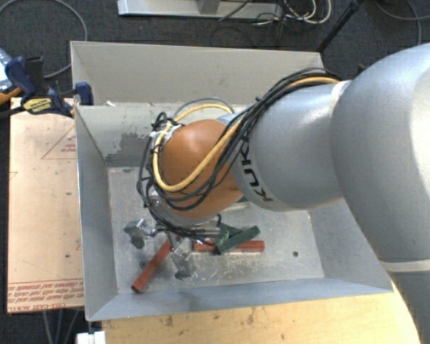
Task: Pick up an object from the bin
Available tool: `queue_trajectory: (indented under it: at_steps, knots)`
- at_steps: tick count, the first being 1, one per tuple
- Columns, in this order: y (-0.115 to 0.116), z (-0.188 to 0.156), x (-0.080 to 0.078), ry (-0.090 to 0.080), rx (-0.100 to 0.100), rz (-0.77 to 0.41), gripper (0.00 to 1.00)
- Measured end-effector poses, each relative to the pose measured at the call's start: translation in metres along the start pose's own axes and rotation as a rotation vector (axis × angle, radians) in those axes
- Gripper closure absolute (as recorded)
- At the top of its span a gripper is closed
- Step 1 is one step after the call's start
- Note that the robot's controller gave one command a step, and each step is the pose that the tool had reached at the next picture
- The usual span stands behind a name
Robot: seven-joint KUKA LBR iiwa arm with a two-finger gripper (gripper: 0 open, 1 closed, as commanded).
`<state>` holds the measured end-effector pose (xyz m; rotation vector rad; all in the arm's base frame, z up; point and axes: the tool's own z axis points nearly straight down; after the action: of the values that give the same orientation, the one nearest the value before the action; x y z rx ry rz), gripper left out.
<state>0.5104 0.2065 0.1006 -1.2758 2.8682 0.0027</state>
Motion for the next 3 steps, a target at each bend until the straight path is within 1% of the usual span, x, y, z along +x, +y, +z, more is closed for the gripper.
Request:
queue_trajectory:
  at_steps: [1, 2, 3]
  knots:
    - [0.004, -0.003, 0.009, 0.002, 0.0, -0.118, 0.0]
    - [0.013, 0.032, 0.002, 0.003, -0.002, -0.332, 0.0]
    - [0.014, 0.032, 0.001, 0.002, -0.002, -0.328, 0.0]
